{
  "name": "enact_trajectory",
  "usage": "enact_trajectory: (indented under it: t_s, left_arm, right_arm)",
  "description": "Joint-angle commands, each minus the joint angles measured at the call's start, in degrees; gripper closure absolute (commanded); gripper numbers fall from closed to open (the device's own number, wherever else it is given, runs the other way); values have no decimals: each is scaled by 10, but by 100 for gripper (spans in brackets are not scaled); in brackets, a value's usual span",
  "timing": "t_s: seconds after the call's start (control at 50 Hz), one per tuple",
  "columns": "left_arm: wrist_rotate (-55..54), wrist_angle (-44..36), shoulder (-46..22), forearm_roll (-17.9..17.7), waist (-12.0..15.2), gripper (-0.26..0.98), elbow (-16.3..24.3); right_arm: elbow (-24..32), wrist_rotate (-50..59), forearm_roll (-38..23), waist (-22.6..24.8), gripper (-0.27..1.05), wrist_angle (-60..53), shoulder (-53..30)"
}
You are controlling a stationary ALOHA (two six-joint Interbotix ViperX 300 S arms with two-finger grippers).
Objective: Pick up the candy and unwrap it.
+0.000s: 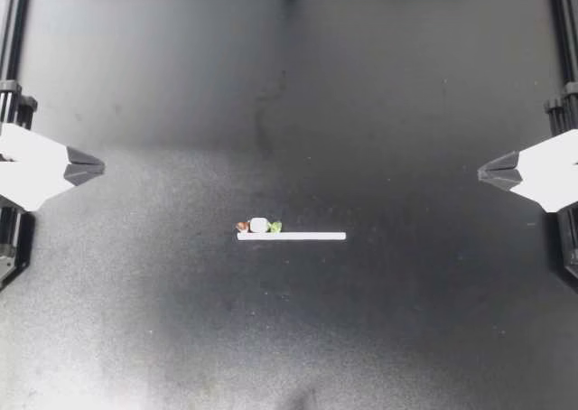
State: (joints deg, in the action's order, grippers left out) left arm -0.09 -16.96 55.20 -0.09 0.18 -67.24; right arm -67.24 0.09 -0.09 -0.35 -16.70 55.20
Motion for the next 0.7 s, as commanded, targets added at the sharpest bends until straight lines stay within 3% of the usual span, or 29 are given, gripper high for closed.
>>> enact_trajectory:
  t_s: [0.0,0.18,0.44,0.68]
  left_arm:
    - [4,-11,-5,-2,6,80,4]
    - [5,-31,-5,-2,6,81,-5]
    - [6,-49,-6,-1,6,81,-22]
    - [6,-52,-7,-1,6,81,-22]
  right_arm:
    - [14,2,0,-1,90,-7,-6]
    - [53,-2,0,-3,90,-13,-59]
    - [128,4,1,-27,90,7,-243]
    - [238,3,1,-44,84,132,-405]
